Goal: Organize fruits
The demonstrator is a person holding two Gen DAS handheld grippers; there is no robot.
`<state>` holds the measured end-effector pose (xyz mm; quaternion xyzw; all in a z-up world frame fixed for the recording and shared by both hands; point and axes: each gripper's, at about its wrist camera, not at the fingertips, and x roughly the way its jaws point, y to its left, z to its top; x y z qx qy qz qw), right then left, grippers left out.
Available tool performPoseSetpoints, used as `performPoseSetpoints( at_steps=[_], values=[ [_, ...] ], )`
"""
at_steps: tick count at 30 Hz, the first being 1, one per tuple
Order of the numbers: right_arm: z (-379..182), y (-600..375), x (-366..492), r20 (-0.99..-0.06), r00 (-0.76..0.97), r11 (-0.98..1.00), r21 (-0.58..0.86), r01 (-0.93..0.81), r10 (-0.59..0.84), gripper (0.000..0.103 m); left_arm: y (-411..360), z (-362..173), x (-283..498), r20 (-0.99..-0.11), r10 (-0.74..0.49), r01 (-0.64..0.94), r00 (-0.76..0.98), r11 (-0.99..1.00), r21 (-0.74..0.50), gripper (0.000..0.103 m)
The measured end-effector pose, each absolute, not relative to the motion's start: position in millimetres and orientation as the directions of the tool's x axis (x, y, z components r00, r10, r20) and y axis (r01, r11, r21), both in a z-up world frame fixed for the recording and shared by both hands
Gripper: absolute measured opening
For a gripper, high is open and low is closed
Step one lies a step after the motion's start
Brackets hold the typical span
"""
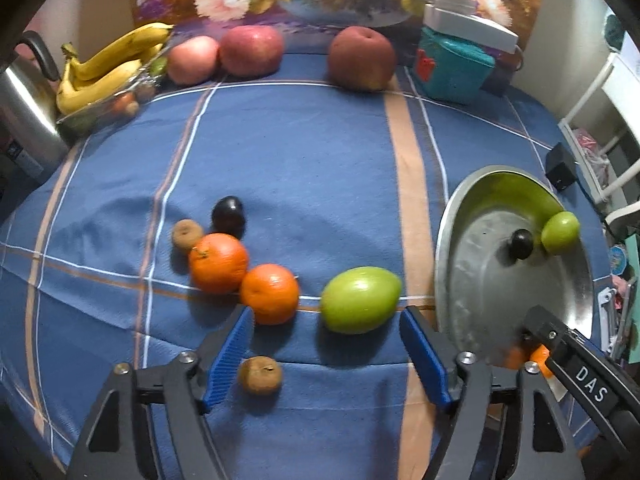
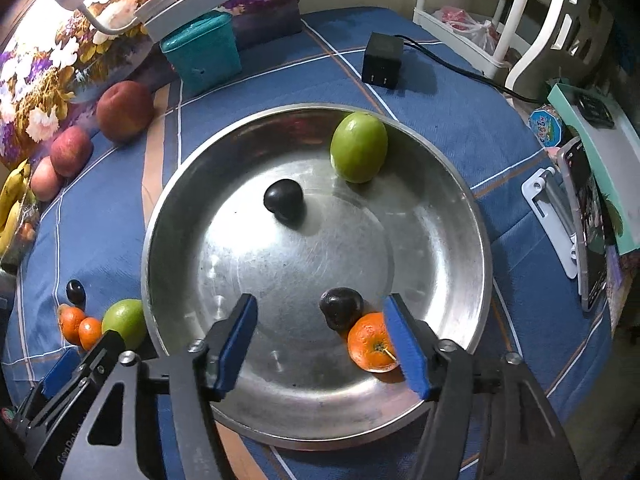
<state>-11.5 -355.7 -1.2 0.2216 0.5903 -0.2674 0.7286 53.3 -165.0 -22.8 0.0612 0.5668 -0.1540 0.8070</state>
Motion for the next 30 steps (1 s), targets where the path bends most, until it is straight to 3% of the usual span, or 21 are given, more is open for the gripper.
performPoseSetpoints(
  at_steps=[2, 8, 10, 12, 17, 30],
  values=[
    [-2, -355, -12, -0.979, 0.154, 0.762, -0.001, 0.648, -0.132, 0.071, -163, -23, 54, -0.935, -0.166, 0.31, 0.315, 0.948, -0.064, 0.092],
    [-5, -352, -11, -0.981, 0.143, 0.771, -0.01, 0.637, -0.131, 0.073, -153, -25, 53, -0.937, -0.14, 0.286, 0.321, 0.957, -0.045, 0.103],
    [-5, -350, -10, -0.981, 0.143, 0.774, -0.012, 0.633, -0.132, 0.074, -152, -25, 57, -0.936, -0.139, 0.279, 0.323, 0.959, -0.046, 0.103],
    [-5, -349, -10, -0.982, 0.143, 0.776, -0.007, 0.631, -0.126, 0.087, -150, -24, 58, -0.935, -0.136, 0.272, 0.328, 0.961, -0.044, 0.103],
    [-2, -348, -10, -0.978, 0.155, 0.775, -0.008, 0.632, -0.136, 0.093, -144, -26, 61, -0.936, -0.123, 0.247, 0.329, 0.968, -0.04, 0.103],
    [1, -348, -11, -0.976, 0.148, 0.768, -0.028, 0.64, -0.159, 0.094, -139, -27, 61, -0.938, -0.114, 0.235, 0.327, 0.971, -0.036, 0.103]
  ],
)
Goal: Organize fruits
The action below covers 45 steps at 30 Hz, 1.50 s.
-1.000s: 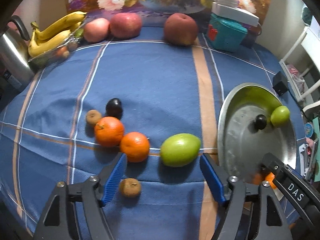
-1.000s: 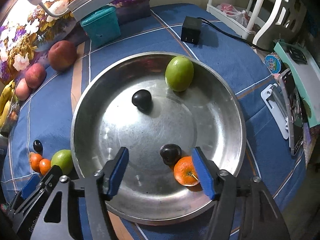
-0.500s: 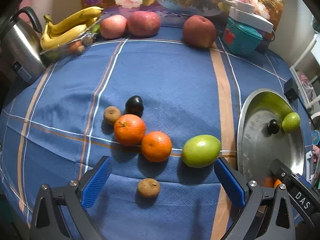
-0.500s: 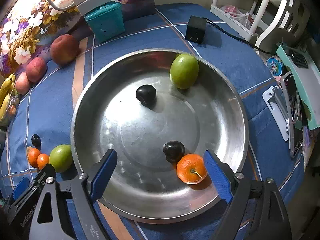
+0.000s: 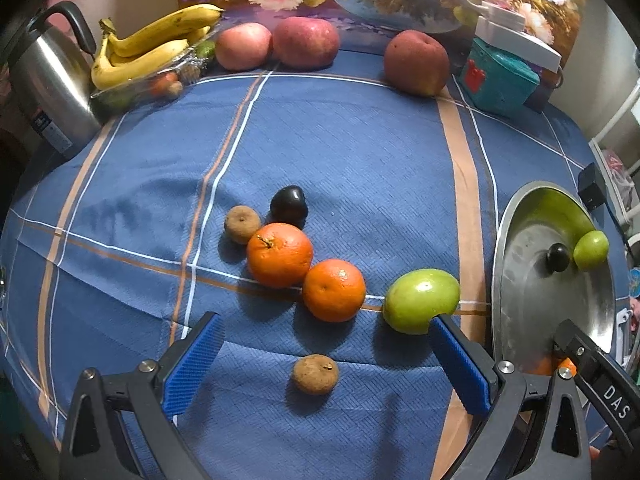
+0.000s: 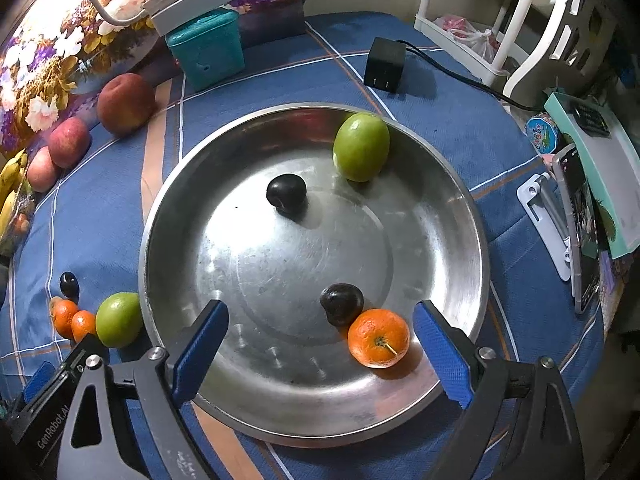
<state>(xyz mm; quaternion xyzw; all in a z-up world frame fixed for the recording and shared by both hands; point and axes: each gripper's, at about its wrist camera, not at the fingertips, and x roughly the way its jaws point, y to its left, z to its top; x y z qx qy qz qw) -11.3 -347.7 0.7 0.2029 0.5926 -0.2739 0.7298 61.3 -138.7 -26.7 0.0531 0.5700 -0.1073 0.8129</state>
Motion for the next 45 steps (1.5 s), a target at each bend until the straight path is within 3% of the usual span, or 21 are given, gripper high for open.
performPoseSetpoints(
  at_steps=[20, 38, 45],
  values=[
    [2, -330, -5, -0.977, 0.184, 0.774, 0.036, 0.632, -0.105, 0.094, -127, -17, 67, -0.929, -0.128, 0.283, 0.347, 0.959, -0.026, 0.103],
    [24, -240, 39, -0.955, 0.297, 0.885, 0.113, 0.451, -0.029, 0.094, -16, 4, 101, -0.874, -0.008, 0.039, 0.486, 0.999, 0.013, 0.103],
    [26, -210, 52, -0.941, 0.339, 0.922, 0.14, 0.36, 0.01, 0.094, 8, 6, 108, -0.868, -0.101, 0.02, 0.486, 0.994, -0.104, 0.103]
  ],
)
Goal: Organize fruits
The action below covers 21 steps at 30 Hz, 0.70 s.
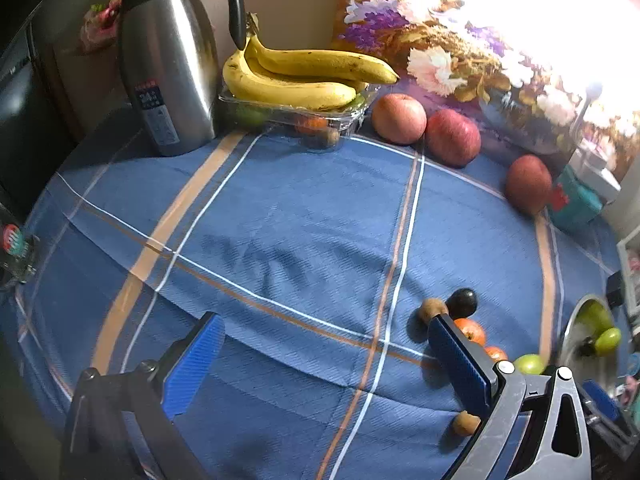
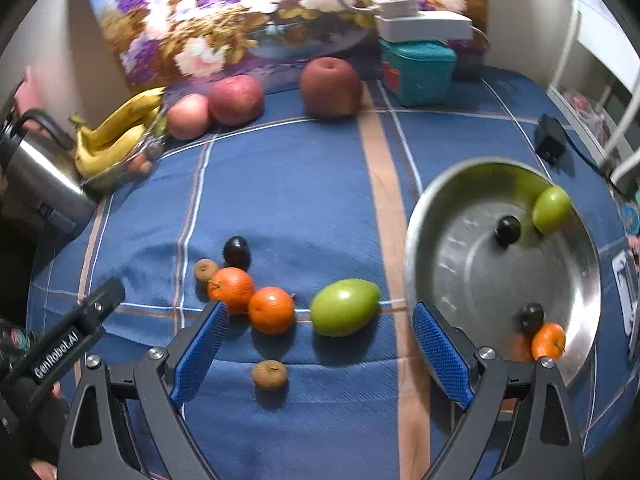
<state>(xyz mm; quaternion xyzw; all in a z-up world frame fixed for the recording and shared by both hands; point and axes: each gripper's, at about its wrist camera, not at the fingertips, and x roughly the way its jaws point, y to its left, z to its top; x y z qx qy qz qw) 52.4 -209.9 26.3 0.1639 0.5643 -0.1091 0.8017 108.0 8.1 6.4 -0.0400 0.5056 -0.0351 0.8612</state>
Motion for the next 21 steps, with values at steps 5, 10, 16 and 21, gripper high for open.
performPoseSetpoints(
  at_steps=[5, 10, 16, 21],
  values=[
    [20, -205, 57, -0.944, 0.331, 0.94, 0.111, 0.324, -0.003, 0.093, -2, 4, 113, -0.866, -0.149, 0.068, 0.477, 0.989, -0.133, 0.103],
    [15, -208, 58, -0.946, 0.325, 0.943, 0.114, 0.311, 0.007, 0.075, -21, -1, 120, -0.878, -0.205, 0.127, 0.432, 0.978, -0.166, 0.103],
    [3, -214, 59, -0.953, 0.3, 0.942, 0.131, 0.31, 0.034, 0.059, -45, -10, 120, -0.886, -0.274, 0.178, 0.373, 0.959, -0.221, 0.1],
    [-3, -216, 59, -0.955, 0.296, 0.941, 0.126, 0.314, 0.028, 0.058, -62, -22, 120, -0.893, -0.307, 0.217, 0.328, 0.945, -0.245, 0.089]
  ],
)
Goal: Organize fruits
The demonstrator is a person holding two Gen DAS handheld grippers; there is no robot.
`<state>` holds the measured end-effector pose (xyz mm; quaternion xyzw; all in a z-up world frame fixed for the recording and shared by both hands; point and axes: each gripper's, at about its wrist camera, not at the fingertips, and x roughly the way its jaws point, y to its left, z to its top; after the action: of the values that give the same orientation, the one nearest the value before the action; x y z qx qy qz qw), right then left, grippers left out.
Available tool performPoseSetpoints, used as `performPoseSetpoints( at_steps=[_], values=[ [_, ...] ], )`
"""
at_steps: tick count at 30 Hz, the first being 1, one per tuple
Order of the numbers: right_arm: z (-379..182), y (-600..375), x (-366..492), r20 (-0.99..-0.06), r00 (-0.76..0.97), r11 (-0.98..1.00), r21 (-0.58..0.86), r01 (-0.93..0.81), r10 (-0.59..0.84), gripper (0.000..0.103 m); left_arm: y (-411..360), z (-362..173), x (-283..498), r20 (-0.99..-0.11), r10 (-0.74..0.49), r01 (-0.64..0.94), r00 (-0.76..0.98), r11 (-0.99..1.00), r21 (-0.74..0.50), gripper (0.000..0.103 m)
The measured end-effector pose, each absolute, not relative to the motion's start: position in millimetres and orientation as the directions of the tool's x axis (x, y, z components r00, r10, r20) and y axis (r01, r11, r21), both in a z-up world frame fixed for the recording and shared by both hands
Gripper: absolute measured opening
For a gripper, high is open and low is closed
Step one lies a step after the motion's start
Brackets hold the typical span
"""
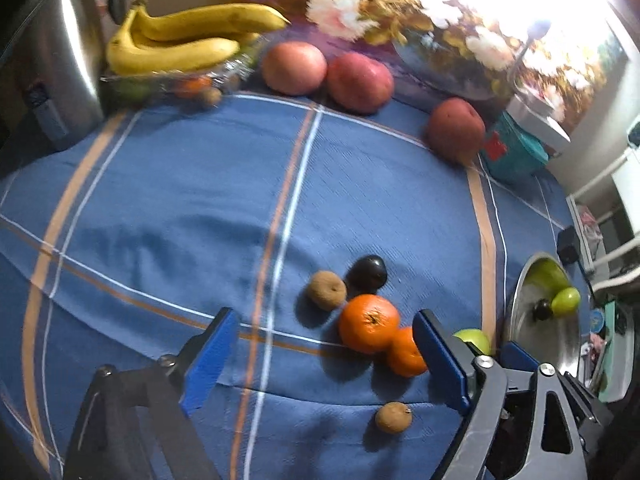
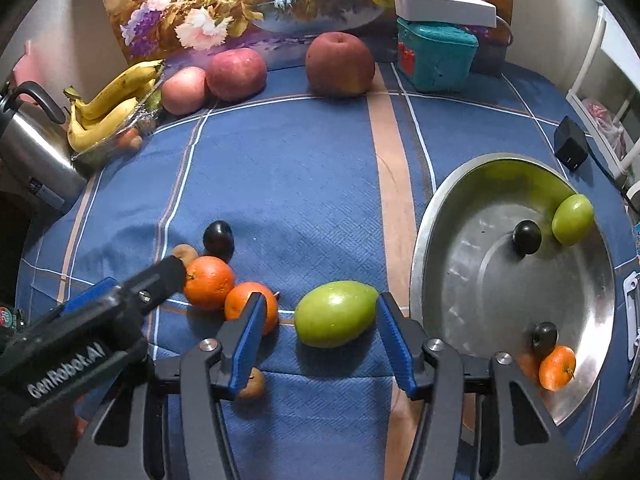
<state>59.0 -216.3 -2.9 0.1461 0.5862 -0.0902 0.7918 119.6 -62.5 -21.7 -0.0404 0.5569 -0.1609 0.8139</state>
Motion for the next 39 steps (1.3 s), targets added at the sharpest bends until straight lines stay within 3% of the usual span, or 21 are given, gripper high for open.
performPoseSetpoints(
  at_steps=[9, 14, 22, 39],
  values=[
    [-19, -220, 59, -0.966, 0.26, 0.943, 0.098, 0.318, 0.013, 0.058, -80, -42, 118, -0.899, -0.337, 0.235, 0.279, 0.932, -0.276, 0.076],
    [-21, -220, 59, -0.966, 0.26, 0.947, 0.091, 0.307, 0.009, 0.057, -83, -47, 120, -0.898, -0.346, 0.234, 0.271, 0.929, -0.287, 0.061],
    [-24, -213, 61, -0.966, 0.258, 0.959, 0.063, 0.276, -0.011, 0.056, -90, -47, 121, -0.888, -0.375, 0.245, 0.266, 0.917, -0.314, 0.045],
    [-29, -208, 65, -0.962, 0.265, 0.968, 0.001, 0.252, -0.068, 0.052, -84, -45, 119, -0.884, -0.39, 0.232, 0.257, 0.913, -0.335, 0.041]
  ],
)
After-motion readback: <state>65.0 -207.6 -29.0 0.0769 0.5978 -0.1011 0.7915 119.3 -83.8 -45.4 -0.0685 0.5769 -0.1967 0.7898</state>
